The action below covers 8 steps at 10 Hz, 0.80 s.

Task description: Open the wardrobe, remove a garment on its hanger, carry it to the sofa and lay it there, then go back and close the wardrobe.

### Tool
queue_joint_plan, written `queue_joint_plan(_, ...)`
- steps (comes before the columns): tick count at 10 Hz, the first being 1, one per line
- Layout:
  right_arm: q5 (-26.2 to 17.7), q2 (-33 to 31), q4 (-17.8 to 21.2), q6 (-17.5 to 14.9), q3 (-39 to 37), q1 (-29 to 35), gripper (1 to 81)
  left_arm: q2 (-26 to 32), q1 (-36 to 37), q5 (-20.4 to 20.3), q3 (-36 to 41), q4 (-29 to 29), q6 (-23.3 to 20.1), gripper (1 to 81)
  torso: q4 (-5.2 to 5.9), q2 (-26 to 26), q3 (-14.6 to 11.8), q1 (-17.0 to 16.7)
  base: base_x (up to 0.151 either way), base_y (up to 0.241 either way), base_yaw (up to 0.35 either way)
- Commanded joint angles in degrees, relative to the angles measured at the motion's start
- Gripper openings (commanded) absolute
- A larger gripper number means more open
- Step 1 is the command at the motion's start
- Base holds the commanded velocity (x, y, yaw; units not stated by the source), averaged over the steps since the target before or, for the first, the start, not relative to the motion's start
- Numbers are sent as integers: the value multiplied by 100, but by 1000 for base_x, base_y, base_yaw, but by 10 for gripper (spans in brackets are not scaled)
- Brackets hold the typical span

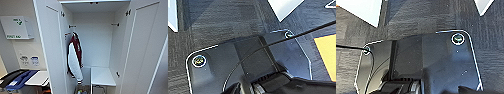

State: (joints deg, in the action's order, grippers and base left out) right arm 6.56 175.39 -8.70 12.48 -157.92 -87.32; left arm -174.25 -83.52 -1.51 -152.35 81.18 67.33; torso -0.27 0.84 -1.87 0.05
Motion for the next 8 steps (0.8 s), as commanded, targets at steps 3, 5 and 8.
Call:
queue_joint_plan(3,-322,16,44,17,-1,429,811,30,341,160,29,-23,-18,811,0,-4,0,6,0,0,0)
queue_joint_plan(5,-252,-89,123,96,-1,456,811,250,349,19,56,-146,79,811,0,-4,0,2,0,0,0)
queue_joint_plan(8,-243,-370,923,132,52,623,811,900,367,-1466,29,-1042,114,811,0,-4,0,2,0,0,0)
